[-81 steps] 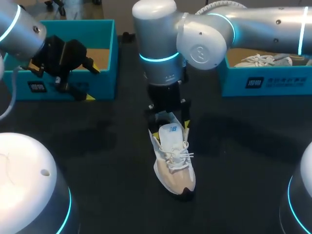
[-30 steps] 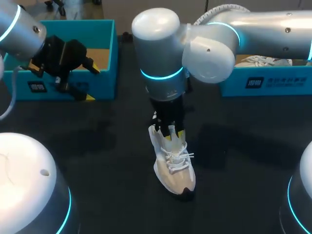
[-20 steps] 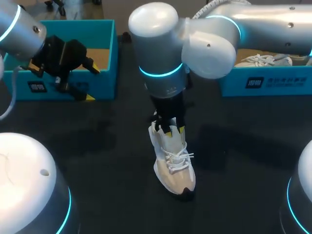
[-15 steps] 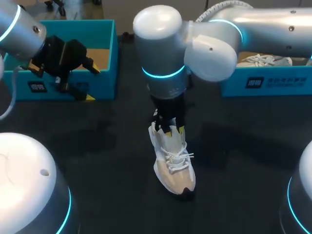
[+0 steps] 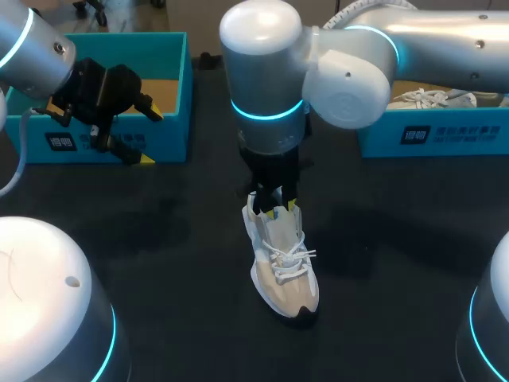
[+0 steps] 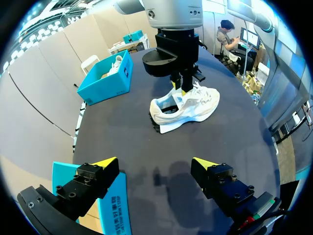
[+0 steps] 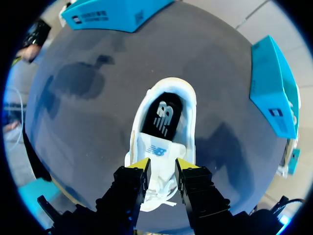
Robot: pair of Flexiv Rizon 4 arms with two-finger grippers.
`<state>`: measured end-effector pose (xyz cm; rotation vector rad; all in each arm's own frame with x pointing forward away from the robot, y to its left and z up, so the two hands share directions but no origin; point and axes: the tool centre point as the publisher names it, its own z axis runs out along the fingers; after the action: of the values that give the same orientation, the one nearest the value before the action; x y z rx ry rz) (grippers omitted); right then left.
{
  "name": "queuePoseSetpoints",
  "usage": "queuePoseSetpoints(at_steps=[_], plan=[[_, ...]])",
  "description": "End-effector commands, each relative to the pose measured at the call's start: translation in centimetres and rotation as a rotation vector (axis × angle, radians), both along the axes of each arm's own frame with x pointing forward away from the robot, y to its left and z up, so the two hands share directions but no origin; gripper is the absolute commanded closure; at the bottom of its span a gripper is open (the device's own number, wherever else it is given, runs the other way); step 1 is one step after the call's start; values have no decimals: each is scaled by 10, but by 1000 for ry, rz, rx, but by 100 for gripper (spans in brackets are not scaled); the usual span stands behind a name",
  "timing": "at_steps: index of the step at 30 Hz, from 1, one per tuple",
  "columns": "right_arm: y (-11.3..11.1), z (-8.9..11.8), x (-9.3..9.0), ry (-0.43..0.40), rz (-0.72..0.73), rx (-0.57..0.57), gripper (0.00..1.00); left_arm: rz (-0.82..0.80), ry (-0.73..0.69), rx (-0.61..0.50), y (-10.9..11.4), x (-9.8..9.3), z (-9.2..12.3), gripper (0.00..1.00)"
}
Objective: Take the shoe out of the shoebox, open the shoe tongue, remove and reinsert the insole, then place the shoe into the shoebox
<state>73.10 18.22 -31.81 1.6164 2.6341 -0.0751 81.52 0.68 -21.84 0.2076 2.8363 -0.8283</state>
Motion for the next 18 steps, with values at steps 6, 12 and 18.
queuePoseSetpoints(at_steps=[6, 12, 18], plan=[[-4, 22, -2, -98, 351, -25, 54, 0, 0, 5, 0, 0, 0, 0], [0, 40, -5, -80, 557, -184, 0, 0, 0, 5, 0, 0, 0, 0], [0, 40, -5, -80, 557, -184, 0, 0, 0, 5, 0, 0, 0, 0]])
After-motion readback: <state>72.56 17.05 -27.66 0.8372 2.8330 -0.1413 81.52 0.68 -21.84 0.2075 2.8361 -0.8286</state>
